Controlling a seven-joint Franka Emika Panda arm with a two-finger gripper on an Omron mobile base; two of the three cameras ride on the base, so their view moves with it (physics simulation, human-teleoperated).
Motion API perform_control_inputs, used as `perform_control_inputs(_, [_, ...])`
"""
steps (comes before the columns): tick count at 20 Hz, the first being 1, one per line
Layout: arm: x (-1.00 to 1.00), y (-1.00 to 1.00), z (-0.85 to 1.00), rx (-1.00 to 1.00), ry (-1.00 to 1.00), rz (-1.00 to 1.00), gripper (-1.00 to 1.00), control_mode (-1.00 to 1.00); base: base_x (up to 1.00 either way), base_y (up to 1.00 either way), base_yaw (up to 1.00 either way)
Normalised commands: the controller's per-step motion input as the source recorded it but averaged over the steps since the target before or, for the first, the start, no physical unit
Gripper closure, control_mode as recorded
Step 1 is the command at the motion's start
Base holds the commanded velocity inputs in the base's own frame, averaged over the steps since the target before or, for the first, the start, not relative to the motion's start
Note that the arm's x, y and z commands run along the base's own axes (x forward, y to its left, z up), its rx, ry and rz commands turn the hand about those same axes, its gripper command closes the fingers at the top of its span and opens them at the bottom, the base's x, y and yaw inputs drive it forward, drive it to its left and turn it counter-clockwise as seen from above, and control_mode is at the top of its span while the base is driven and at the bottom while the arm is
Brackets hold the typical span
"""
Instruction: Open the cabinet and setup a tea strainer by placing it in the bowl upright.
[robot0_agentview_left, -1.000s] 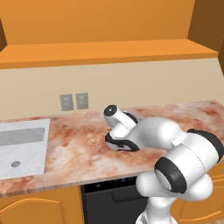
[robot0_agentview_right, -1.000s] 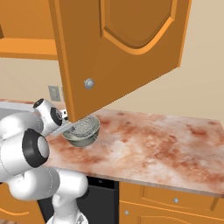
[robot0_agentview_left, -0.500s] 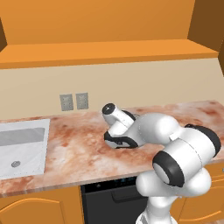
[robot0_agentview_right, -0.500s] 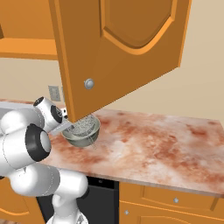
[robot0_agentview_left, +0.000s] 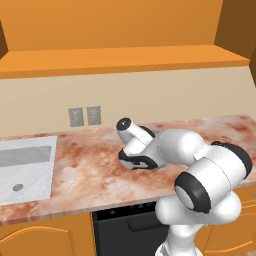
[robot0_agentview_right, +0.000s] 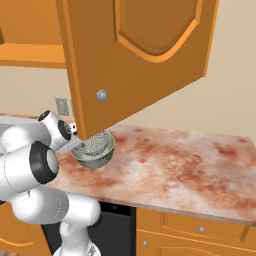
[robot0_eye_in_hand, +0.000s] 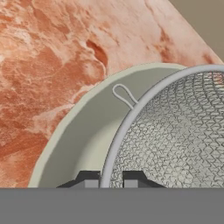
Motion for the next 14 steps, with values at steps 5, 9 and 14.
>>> perform_control_inputs(5, [0.00,0.00,0.00,0.00,0.00,0.00,1.00,-1.00,0.00,0.00,0.00])
perform_control_inputs(9, [0.00,0.04,0.00,0.00,0.00,0.00,-1.00,-1.00,0.00,0.00,0.00])
perform_control_inputs(14, [0.00,0.04,0.00,0.00,0.00,0.00,-1.00,-1.00,0.00,0.00,0.00])
